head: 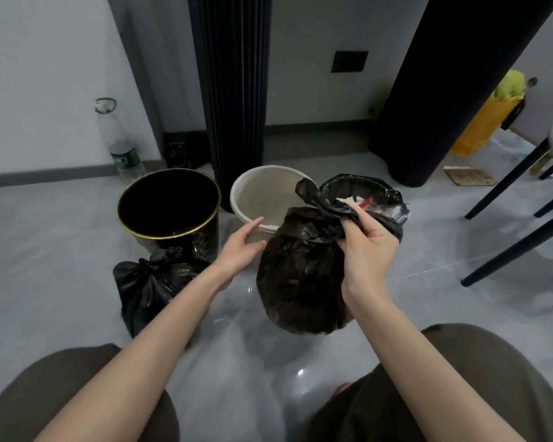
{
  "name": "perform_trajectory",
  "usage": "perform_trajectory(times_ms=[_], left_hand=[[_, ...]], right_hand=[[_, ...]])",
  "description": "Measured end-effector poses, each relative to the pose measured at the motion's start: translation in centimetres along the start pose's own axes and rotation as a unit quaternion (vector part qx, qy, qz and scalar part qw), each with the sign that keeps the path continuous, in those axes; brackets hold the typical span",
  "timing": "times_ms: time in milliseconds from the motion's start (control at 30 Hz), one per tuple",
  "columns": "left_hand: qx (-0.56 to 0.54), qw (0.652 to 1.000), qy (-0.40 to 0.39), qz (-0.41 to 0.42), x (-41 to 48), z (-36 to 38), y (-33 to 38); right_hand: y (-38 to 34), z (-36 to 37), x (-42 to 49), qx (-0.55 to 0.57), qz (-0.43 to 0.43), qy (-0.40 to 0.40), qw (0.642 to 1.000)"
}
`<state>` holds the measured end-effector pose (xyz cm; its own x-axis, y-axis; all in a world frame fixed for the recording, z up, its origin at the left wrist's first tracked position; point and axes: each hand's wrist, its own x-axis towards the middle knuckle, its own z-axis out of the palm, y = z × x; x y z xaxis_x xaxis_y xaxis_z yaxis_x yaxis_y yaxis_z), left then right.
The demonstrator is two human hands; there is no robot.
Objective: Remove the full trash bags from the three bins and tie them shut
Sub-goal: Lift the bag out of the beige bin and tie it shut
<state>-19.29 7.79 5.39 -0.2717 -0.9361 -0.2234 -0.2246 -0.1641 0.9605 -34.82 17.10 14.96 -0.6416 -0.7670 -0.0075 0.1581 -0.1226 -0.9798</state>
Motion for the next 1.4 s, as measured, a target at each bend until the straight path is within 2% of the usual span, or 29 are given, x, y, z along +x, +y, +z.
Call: perform_trajectory(times_ms=[167,300,400,533,600,700,833,933,1067,1233,1300,1400], left_hand=[[0.056,0.997,-0.027,0.050,-5.6,-2.2,1.6],[0.068,0.996,-0.029,0.055,-9.2,-3.6,1.1],[0.085,0.993,-0.060,0.061,-11.5,-3.9,0.7],[0.173,0.978,-0.107,0.041,-13.0,-4.6,-1.3],[0.178,0.978,-0.113,-0.002,-13.8,-4.3,-2.4],[0.128,0.985,-0.078,-0.081,-15.1,-3.2,-4.1],[0.149,0.983,0.015,-0.108,-15.7,-2.6,-7.3],[0.125,0.979,0.072,-0.142,-16.0,-2.8,-7.9],[0.083,0.981,0.119,-0.125,-16.1,-4.1,-7.2],[0.118,0.977,0.160,-0.077,-16.4,-6.1,-6.7],[0.134,0.975,0.166,-0.058,-16.6,-6.7,-6.6],[0.143,0.971,0.187,-0.034,-17.0,-7.5,-6.1]], right_hand=[[0.1,-0.8,-2.7,-0.037,0.027,-0.081,0.996],[0.9,-0.7,-5.3,-0.055,0.027,-0.149,0.987],[1.6,-0.2,-6.6,-0.049,0.039,-0.195,0.979],[4.5,0.7,-6.9,-0.034,0.167,-0.152,0.974],[6.0,0.9,-7.5,-0.022,0.241,-0.146,0.959],[8.4,0.7,-8.7,-0.010,0.321,-0.139,0.937],[11.0,0.5,-9.7,-0.048,0.373,-0.153,0.914],[11.2,0.7,-10.1,-0.043,0.360,-0.196,0.911],[10.3,0.7,-9.5,-0.038,0.339,-0.228,0.912],[10.3,-0.3,-8.1,-0.231,0.216,-0.248,0.916],[10.6,-0.9,-7.8,-0.323,0.141,-0.267,0.897],[11.0,-1.7,-7.2,-0.440,0.061,-0.282,0.850]])
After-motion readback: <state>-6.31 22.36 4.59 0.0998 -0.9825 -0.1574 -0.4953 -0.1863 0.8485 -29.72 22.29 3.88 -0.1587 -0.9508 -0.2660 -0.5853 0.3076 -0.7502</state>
